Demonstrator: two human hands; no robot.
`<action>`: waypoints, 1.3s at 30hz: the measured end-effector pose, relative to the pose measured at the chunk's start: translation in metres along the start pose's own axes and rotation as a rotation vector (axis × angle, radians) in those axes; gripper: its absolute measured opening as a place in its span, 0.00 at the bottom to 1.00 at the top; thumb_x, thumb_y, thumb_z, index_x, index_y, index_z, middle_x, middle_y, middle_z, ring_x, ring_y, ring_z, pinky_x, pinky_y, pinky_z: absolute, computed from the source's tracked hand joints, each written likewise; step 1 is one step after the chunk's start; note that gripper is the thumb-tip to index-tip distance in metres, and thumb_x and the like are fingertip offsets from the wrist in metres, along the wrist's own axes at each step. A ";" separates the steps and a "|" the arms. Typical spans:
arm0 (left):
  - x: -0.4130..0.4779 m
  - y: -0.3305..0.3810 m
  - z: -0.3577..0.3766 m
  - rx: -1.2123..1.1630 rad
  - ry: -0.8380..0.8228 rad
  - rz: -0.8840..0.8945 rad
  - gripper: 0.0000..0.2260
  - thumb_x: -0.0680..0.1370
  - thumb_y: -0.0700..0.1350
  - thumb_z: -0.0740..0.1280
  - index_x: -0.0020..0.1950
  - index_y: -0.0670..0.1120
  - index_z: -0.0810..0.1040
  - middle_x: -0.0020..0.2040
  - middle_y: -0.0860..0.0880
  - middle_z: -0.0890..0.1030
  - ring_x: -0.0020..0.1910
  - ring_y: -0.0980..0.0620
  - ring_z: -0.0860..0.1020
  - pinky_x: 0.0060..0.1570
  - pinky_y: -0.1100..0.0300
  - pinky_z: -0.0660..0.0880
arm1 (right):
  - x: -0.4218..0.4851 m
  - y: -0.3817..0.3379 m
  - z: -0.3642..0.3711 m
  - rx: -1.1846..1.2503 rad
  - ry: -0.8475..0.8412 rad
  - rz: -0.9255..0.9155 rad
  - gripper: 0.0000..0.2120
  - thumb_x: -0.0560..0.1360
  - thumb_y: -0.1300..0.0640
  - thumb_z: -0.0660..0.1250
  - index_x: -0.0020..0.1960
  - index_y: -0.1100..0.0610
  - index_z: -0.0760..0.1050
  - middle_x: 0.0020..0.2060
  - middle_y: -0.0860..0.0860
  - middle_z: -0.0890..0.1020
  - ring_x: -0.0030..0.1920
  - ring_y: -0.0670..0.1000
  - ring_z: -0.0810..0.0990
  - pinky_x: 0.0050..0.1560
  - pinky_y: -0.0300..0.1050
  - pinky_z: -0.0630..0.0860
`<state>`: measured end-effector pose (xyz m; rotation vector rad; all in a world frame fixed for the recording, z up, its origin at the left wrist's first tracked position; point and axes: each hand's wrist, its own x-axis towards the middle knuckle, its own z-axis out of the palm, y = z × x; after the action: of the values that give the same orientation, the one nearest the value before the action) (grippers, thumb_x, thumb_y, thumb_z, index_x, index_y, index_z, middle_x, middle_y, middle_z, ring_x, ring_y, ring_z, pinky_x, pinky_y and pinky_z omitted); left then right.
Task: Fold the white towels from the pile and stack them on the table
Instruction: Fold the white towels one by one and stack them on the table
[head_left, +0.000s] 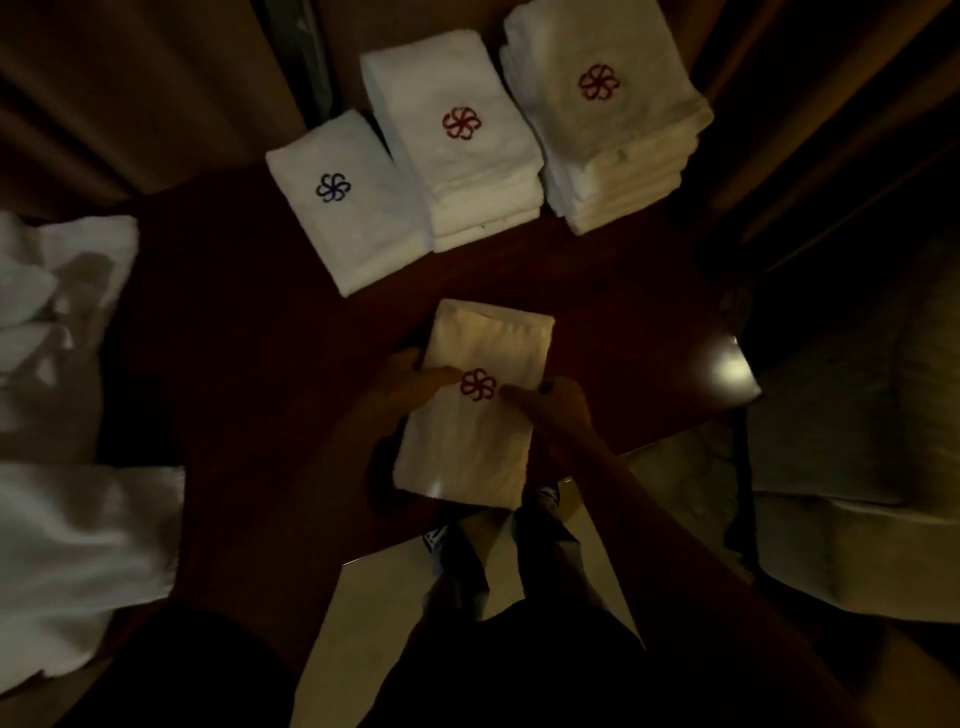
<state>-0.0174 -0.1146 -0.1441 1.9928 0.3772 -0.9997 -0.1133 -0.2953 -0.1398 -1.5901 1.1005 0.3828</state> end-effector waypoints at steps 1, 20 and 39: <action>-0.002 -0.003 -0.001 -0.018 -0.002 0.019 0.37 0.72 0.57 0.75 0.77 0.47 0.67 0.71 0.46 0.72 0.66 0.43 0.74 0.59 0.48 0.75 | -0.002 0.000 0.001 0.035 -0.003 0.011 0.25 0.70 0.51 0.79 0.60 0.62 0.77 0.54 0.55 0.83 0.51 0.55 0.84 0.50 0.52 0.83; -0.061 0.043 -0.043 -0.243 0.152 0.406 0.17 0.72 0.48 0.78 0.57 0.50 0.76 0.53 0.52 0.81 0.51 0.54 0.81 0.49 0.52 0.82 | -0.068 -0.072 -0.001 0.026 0.185 -0.372 0.22 0.75 0.47 0.73 0.64 0.54 0.73 0.55 0.48 0.77 0.52 0.49 0.77 0.51 0.48 0.77; -0.036 0.189 -0.073 -0.370 0.234 0.471 0.21 0.73 0.51 0.77 0.59 0.49 0.71 0.51 0.52 0.80 0.49 0.55 0.81 0.40 0.60 0.79 | -0.020 -0.245 -0.051 -0.087 0.162 -0.627 0.17 0.74 0.50 0.73 0.59 0.57 0.77 0.48 0.49 0.80 0.49 0.50 0.79 0.42 0.39 0.72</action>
<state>0.1063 -0.1639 0.0124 1.7439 0.1844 -0.3714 0.0584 -0.3423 0.0370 -1.9693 0.6525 -0.1213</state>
